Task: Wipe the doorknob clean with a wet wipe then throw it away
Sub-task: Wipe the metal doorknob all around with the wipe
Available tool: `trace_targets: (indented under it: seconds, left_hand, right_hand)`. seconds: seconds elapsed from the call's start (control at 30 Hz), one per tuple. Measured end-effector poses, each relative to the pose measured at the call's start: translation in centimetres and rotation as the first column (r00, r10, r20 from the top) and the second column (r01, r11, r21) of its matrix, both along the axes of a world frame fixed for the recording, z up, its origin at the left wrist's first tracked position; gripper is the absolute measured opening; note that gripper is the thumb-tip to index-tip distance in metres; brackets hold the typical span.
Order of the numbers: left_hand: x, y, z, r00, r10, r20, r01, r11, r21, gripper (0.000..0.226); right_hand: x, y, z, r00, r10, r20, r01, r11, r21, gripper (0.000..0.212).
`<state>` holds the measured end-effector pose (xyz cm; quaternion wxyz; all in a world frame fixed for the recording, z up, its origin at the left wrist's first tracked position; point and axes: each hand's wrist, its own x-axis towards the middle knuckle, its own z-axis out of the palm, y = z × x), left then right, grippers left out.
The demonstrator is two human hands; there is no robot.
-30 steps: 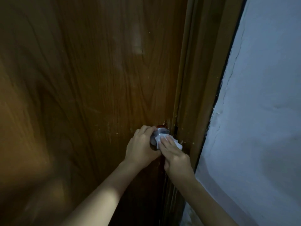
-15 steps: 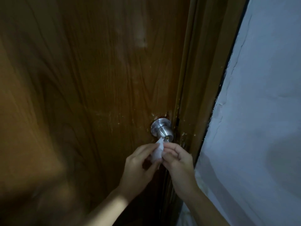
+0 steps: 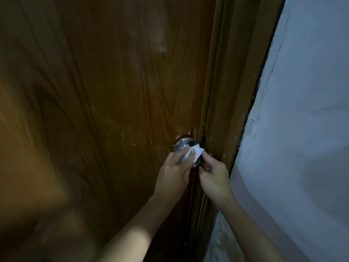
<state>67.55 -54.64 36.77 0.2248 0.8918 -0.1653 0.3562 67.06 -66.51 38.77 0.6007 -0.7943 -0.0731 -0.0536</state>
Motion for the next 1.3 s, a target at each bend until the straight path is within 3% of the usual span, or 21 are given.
trace_targets:
  seconds: [0.1, 0.13, 0.3, 0.37, 0.47, 0.53, 0.67, 0.73, 0.8, 0.93, 1.03, 1.1, 1.2, 1.3]
  left_hand:
    - [-0.4, 0.0, -0.4, 0.996, 0.046, -0.08, -0.068, 0.953, -0.295, 0.032]
    - [-0.5, -0.2, -0.3, 0.993, 0.058, -0.101, -0.088, 0.942, -0.325, 0.034]
    - [0.7, -0.4, 0.5, 0.989, 0.094, 0.111, -0.11, 0.983, 0.146, 0.04]
    - [1.2, -0.2, 0.6, 0.987, 0.087, 0.133, -0.104, 0.986, 0.128, 0.036]
    - [0.6, -0.5, -0.4, 0.982, 0.093, 0.165, -0.073, 0.989, -0.125, 0.027]
    - [0.2, -0.7, -1.2, 0.972, 0.097, 0.213, -0.06, 0.983, -0.173, 0.022]
    - [1.4, 0.0, -0.4, 0.954, 0.017, 0.3, -0.078, 0.978, 0.193, 0.026]
    - [2.2, 0.4, 0.1, 0.957, -0.027, 0.29, -0.059, 0.957, 0.285, 0.032]
    - [2.2, 0.3, -0.2, 0.962, -0.005, 0.275, -0.056, 0.975, 0.214, 0.029]
    - [1.0, -1.0, -1.6, 0.978, 0.112, 0.177, -0.084, 0.984, -0.155, 0.032]
    - [0.2, -2.3, -2.1, 0.987, 0.151, 0.046, -0.113, 0.88, -0.462, 0.03]
    - [-0.2, -2.8, -2.3, 0.987, 0.158, -0.027, -0.144, 0.802, -0.579, 0.024]
    - [-0.6, -2.7, -2.3, 0.982, 0.177, -0.062, -0.179, 0.791, -0.585, 0.019]
    - [-0.2, -1.9, -1.4, 0.978, 0.208, -0.024, -0.201, 0.902, -0.381, 0.032]
  right_hand:
    - [0.3, -0.2, 0.0, 1.0, -0.02, -0.017, 0.02, 0.999, 0.045, 0.059]
    - [0.3, -0.3, 0.1, 1.0, -0.022, -0.015, 0.022, 0.999, 0.038, 0.059]
    - [0.5, -0.4, 0.4, 0.998, 0.022, 0.059, -0.022, 1.0, -0.012, 0.054]
    - [0.7, -0.6, 0.5, 0.997, 0.024, 0.067, -0.023, 1.0, -0.018, 0.052]
    - [0.8, -0.7, 0.7, 0.998, 0.026, 0.051, -0.026, 1.0, -0.004, 0.046]
    - [0.6, -0.7, 0.9, 0.998, 0.022, 0.053, -0.021, 1.0, -0.014, 0.044]
    - [0.5, -0.9, 1.0, 0.994, 0.028, 0.105, -0.022, 0.998, -0.057, 0.033]
    - [0.6, -1.0, 1.1, 0.994, 0.013, 0.106, -0.006, 0.998, -0.062, 0.026]
    - [0.7, -0.9, 1.1, 0.995, 0.005, 0.096, 0.001, 0.998, -0.064, 0.024]
    - [0.6, -0.6, 0.9, 0.998, 0.014, 0.054, -0.013, 1.0, -0.022, 0.035]
    - [0.6, -0.4, 0.8, 1.0, -0.01, 0.009, 0.009, 1.0, 0.028, 0.04]
    - [0.6, -0.3, 0.7, 1.0, -0.029, -0.002, 0.029, 0.999, 0.031, 0.043]
    - [0.6, -0.3, 0.6, 1.0, -0.027, 0.001, 0.027, 0.999, 0.022, 0.045]
    - [0.6, -0.5, 0.6, 1.0, -0.016, 0.009, 0.016, 1.0, 0.009, 0.044]
